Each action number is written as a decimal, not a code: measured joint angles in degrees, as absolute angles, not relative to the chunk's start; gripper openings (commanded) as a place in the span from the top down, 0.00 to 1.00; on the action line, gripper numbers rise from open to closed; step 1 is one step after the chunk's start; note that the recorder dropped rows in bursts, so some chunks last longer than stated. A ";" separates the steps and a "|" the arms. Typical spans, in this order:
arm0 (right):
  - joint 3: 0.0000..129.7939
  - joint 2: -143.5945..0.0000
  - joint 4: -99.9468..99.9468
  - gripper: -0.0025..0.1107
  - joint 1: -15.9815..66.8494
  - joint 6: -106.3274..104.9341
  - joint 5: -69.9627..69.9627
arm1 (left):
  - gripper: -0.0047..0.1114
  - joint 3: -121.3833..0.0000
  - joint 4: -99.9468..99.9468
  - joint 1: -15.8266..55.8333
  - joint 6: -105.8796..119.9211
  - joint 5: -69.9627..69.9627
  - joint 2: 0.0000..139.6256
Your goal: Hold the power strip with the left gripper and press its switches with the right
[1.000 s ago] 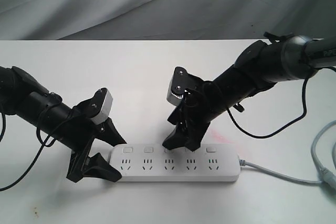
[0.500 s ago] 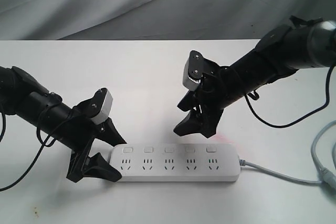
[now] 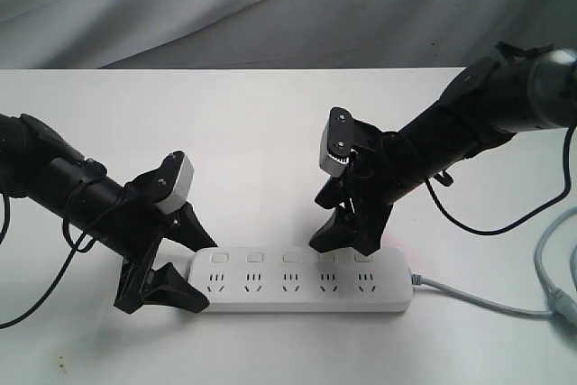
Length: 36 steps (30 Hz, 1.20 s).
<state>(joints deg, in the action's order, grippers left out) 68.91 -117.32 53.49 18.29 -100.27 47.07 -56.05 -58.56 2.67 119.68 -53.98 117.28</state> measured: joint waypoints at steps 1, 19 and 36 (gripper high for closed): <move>68.91 -117.32 53.49 0.40 18.29 -100.27 46.91 | 0.53 -56.05 -58.56 2.67 119.68 -53.98 117.28; 66.93 -117.76 53.80 0.40 18.29 -99.44 44.40 | 0.53 -56.05 -58.56 2.67 119.68 -53.98 117.28; 66.93 -119.56 55.05 0.40 17.89 -96.81 45.12 | 0.53 -56.05 -58.56 2.67 119.68 -53.98 117.28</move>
<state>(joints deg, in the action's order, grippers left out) 66.93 -119.56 55.05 17.89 -96.81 45.12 -56.05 -58.56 2.67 119.68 -53.98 117.28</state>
